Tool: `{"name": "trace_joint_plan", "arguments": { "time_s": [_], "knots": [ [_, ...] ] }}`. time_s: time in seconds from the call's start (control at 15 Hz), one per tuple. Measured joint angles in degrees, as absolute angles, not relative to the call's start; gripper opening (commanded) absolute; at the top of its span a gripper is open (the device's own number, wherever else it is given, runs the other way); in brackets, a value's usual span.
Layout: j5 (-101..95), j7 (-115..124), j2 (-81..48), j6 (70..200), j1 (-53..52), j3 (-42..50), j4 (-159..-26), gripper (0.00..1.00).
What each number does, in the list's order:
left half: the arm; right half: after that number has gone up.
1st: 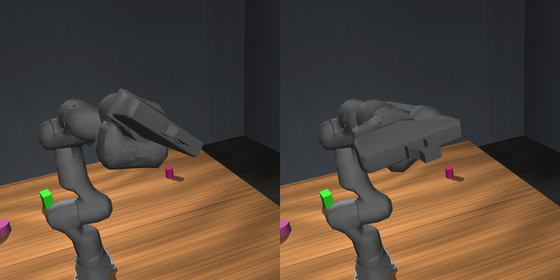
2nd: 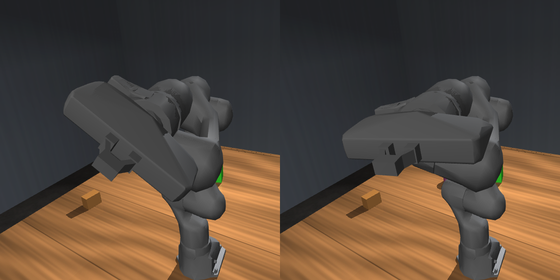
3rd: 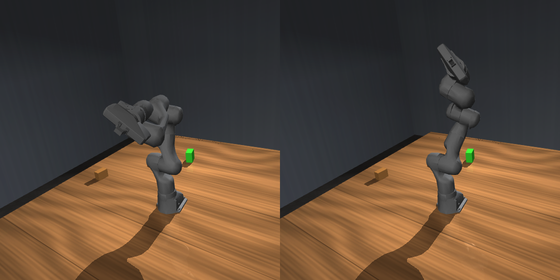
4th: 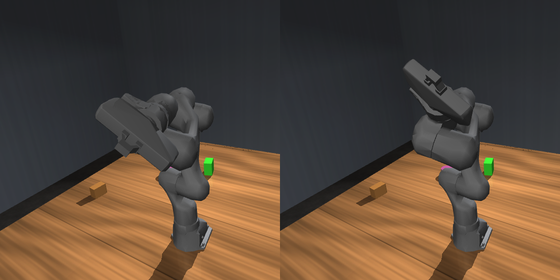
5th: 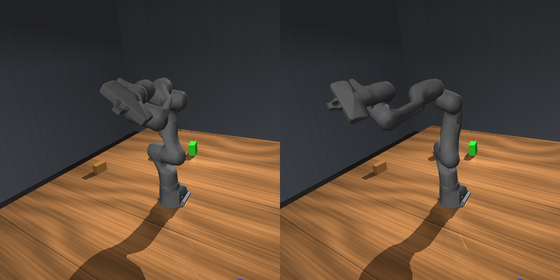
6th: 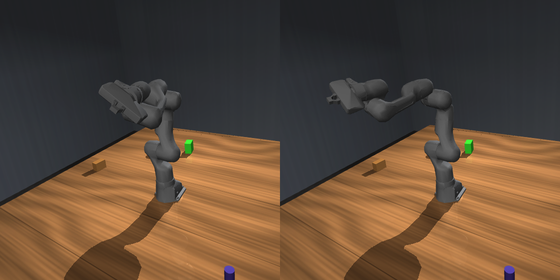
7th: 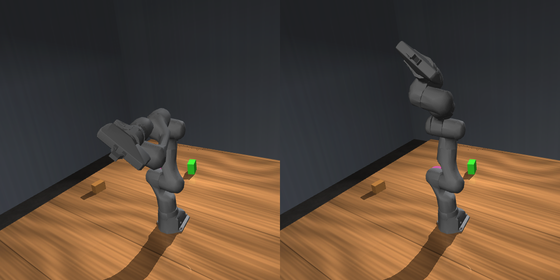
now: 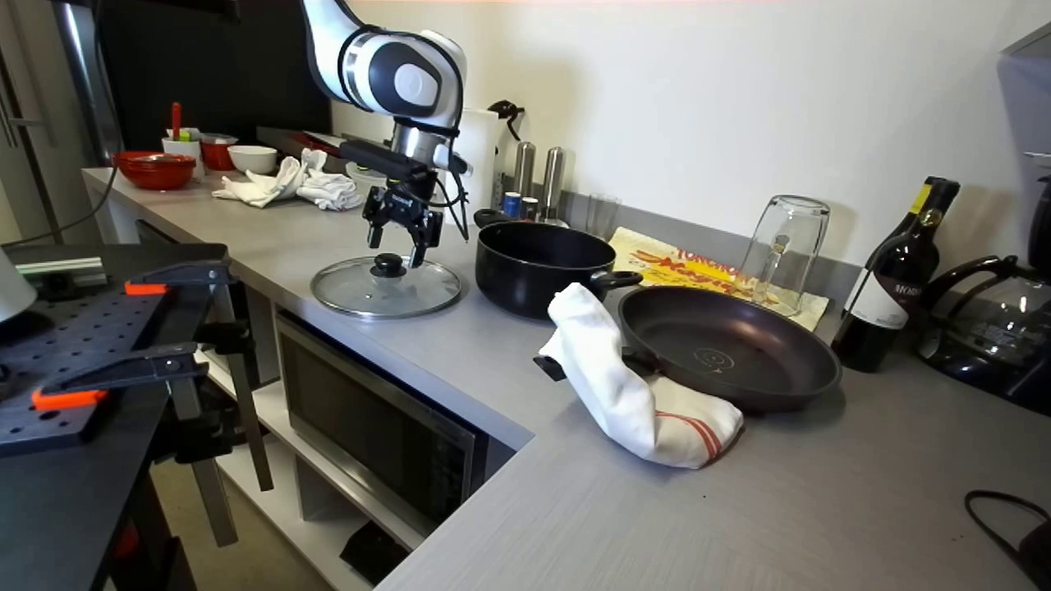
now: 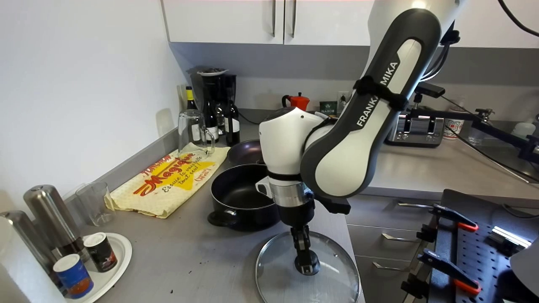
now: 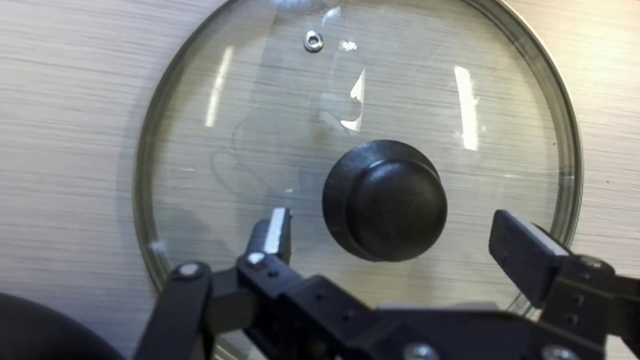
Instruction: Remove the lid from the pot
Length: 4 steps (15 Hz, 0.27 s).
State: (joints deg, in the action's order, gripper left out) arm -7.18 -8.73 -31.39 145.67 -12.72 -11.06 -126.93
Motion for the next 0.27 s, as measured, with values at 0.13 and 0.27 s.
{"name": "trace_joint_plan", "arguments": {
  "time_s": [0.13,0.27],
  "knots": [
    [-7.18,-8.73,-31.35,145.67,-12.71,-11.03,-126.67,1.0],
    [-7.18,-8.73,-31.31,145.67,-12.7,-11.03,-126.62,1.0]
  ]
}}
